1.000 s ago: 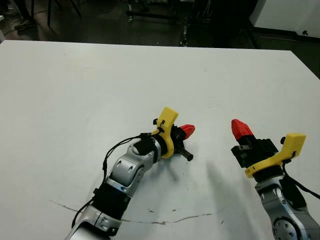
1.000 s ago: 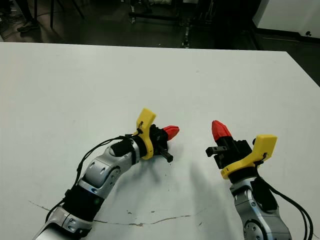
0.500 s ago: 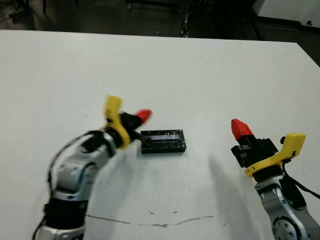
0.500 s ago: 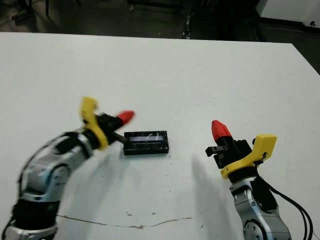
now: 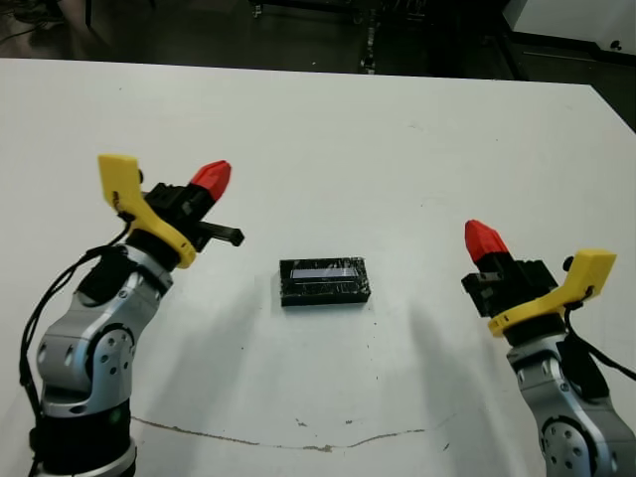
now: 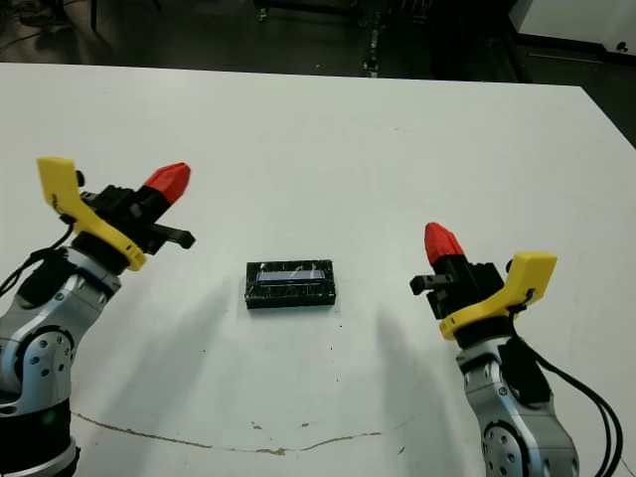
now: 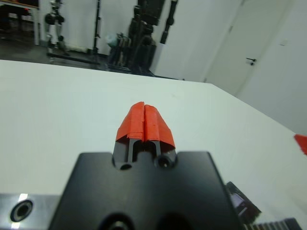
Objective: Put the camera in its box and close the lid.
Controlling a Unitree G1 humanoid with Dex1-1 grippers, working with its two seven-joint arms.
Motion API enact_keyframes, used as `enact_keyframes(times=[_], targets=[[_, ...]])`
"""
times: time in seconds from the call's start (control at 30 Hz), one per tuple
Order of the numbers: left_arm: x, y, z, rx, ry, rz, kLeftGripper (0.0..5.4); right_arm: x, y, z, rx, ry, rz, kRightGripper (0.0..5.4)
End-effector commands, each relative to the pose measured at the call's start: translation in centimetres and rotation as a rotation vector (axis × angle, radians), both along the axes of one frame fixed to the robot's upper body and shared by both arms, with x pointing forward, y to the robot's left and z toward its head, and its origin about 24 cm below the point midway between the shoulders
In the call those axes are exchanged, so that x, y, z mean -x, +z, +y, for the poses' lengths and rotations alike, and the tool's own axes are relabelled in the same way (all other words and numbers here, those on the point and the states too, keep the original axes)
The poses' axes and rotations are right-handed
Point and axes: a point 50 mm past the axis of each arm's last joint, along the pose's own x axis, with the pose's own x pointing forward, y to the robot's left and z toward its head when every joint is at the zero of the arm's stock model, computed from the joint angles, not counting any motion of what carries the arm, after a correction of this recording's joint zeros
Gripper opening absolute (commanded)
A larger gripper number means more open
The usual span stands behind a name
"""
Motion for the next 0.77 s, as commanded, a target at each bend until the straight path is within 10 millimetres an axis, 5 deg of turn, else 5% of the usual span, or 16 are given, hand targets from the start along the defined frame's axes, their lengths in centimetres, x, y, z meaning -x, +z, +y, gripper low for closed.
enact_keyframes(times=[0.03, 0.33, 0.77], targets=[[0.4, -0.9, 0.9, -0.028, 0.085, -0.057, 0.01, -0.5, 0.4, -0.6, -0.008, -0.036, -0.033, 0.0], [1.4, -2.4, 2.1, 0.046, 0.287, -0.173, 0.01, -1.2, 1.7, -0.8, 0.053, -0.113, -0.084, 0.0], [1.4, -2.4, 2.2, 0.068, 0.315, -0.212, 0.01, -1.5, 2.0, -0.3, 0.064, -0.126, -0.1, 0.0]])
